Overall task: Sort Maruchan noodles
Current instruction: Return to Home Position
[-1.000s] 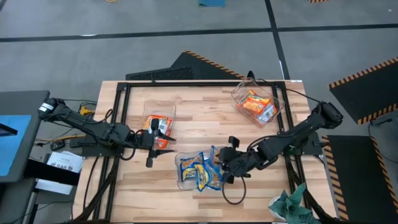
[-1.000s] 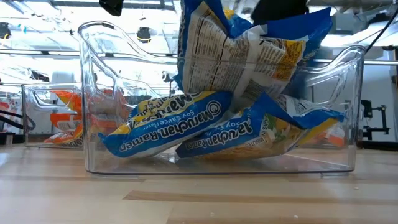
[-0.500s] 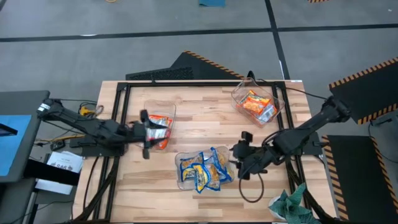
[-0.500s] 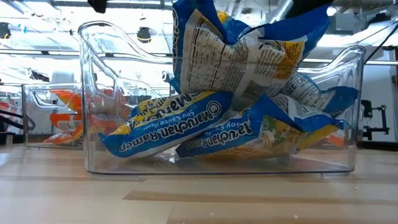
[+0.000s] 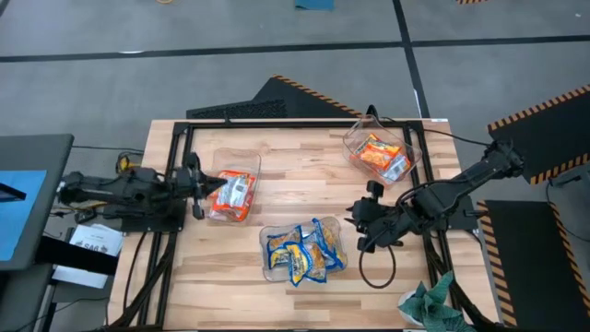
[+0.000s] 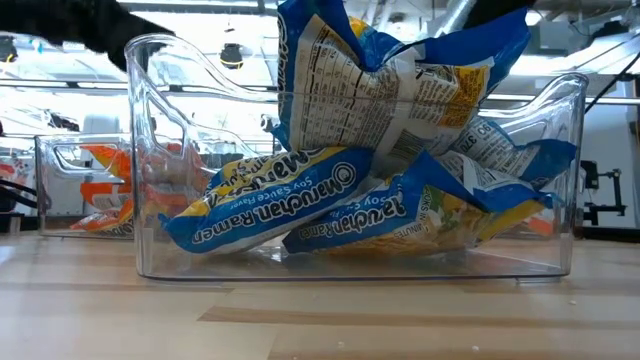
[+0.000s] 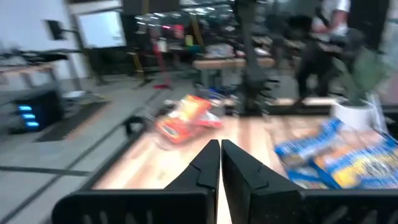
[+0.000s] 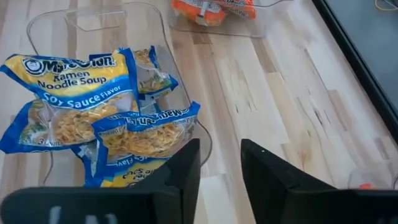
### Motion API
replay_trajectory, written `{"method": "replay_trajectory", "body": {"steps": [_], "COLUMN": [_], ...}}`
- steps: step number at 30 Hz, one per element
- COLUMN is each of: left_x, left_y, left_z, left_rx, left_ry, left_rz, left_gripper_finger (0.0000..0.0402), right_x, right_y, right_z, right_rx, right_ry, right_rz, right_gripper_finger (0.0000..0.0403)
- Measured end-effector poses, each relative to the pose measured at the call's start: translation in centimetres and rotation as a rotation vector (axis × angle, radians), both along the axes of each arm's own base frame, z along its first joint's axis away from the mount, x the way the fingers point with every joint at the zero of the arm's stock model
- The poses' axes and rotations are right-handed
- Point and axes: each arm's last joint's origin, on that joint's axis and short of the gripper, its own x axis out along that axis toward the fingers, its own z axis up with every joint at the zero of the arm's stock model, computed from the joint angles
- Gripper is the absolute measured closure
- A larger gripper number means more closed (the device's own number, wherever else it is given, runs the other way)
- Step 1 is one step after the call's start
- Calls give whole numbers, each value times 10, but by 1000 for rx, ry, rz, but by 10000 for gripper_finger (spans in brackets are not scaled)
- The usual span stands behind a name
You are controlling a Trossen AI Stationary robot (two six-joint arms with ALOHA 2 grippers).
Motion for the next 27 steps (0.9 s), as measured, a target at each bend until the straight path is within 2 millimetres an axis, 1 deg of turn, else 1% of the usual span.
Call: {"method": "replay_trajectory", "body": {"steps": [4, 9, 14, 18, 21, 24, 27], "left_x": [6, 9, 11, 11, 11, 11, 11], "left_y": [4, 9, 11, 11, 11, 11, 12], "left_z": [-28, -49, -74, -75, -75, -75, -75], "left_rx": [-8, -27, -37, -49, -47, -49, -53], "left_ry": [15, 19, -12, -8, -7, -11, -18], "left_rz": [-97, -98, -120, -127, -141, -116, -108], "left_gripper_finger": [401, 401, 401, 401, 401, 401, 401], "right_x": [1, 3, -2, -5, -9, -15, -20], "right_y": [-2, -6, -8, -10, -11, -16, -25], "right_z": [0, 0, -4, -6, -10, -20, -33], "right_rx": [-18, -18, -46, -52, -59, -28, 38], "right_ry": [6, 10, 75, 107, 150, 166, 118], "right_rz": [8, -7, -8, -20, -15, -12, -22], "right_gripper_finger": [281, 295, 305, 313, 327, 351, 385]}}
